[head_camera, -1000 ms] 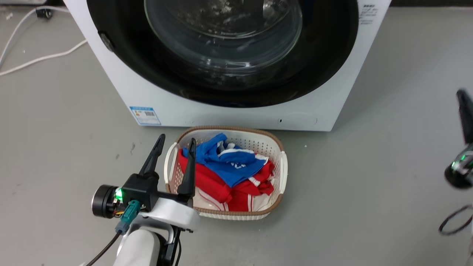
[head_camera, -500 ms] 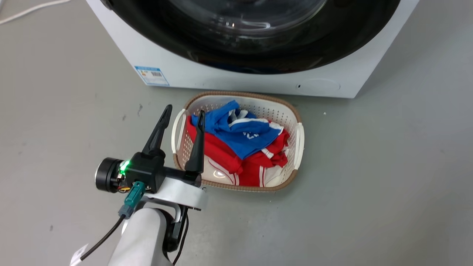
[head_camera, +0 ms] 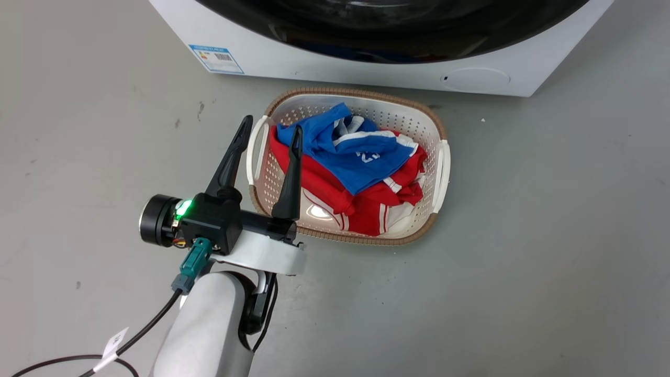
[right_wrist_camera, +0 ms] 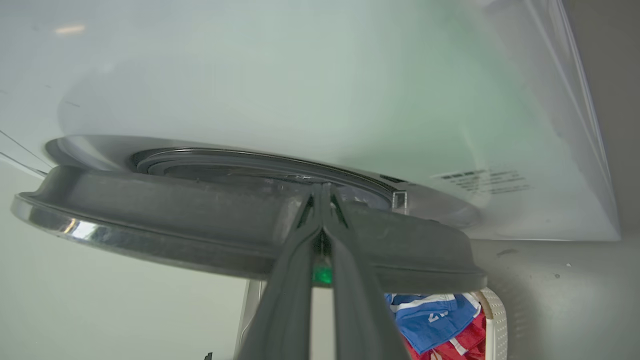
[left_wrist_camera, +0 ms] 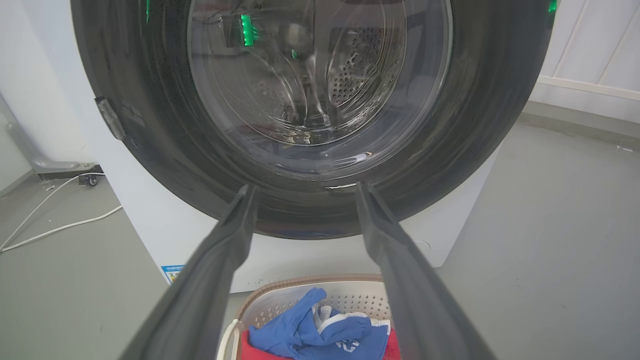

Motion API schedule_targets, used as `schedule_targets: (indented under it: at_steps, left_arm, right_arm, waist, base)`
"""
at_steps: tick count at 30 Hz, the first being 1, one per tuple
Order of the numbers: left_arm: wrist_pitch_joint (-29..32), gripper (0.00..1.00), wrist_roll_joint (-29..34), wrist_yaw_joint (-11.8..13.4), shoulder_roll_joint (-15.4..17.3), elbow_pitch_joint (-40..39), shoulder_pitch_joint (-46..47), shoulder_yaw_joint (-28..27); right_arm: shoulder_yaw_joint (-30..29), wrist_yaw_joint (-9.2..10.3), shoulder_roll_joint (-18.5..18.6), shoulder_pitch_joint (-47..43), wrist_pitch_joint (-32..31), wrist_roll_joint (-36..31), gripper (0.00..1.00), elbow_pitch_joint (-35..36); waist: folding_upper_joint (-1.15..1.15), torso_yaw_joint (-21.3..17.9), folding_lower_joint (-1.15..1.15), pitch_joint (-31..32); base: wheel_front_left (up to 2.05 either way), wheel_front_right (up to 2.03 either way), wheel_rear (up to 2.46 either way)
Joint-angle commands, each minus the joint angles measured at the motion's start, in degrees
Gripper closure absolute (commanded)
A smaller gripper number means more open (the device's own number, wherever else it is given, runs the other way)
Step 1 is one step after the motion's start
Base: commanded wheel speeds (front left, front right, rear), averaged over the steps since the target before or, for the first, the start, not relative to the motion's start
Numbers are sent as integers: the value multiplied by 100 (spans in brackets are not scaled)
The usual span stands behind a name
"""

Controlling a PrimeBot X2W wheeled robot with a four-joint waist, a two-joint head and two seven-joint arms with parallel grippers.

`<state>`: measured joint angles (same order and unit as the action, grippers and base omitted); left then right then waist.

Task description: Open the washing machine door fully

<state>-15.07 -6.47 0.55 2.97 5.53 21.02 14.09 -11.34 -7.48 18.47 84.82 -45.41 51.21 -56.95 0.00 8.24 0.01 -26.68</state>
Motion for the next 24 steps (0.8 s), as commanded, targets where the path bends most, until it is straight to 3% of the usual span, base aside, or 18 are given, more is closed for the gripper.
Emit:
schedule_targets:
  at_steps: [1, 9, 24]
  left_arm:
    - [-15, 0, -38, 38, -10, -32, 112, 22]
    - [-15, 0, -114, 110, -8, -55, 191, 106]
    - [-15, 0, -110, 120, -9, 74, 151, 170]
  right_arm:
    - [12, -2, -91, 108, -48, -103, 100, -16]
    - [-95, -2, -300, 93, -317, -459, 100, 145]
    - [-615, -2, -628, -657, -1593, -719, 100, 857]
  waist:
    - [0, 35, -1, -87]
    - [0, 64, -1, -194]
    - [0, -15, -1, 21]
  base:
    - [0, 0, 0]
    - [0, 0, 0]
    - [0, 0, 0]
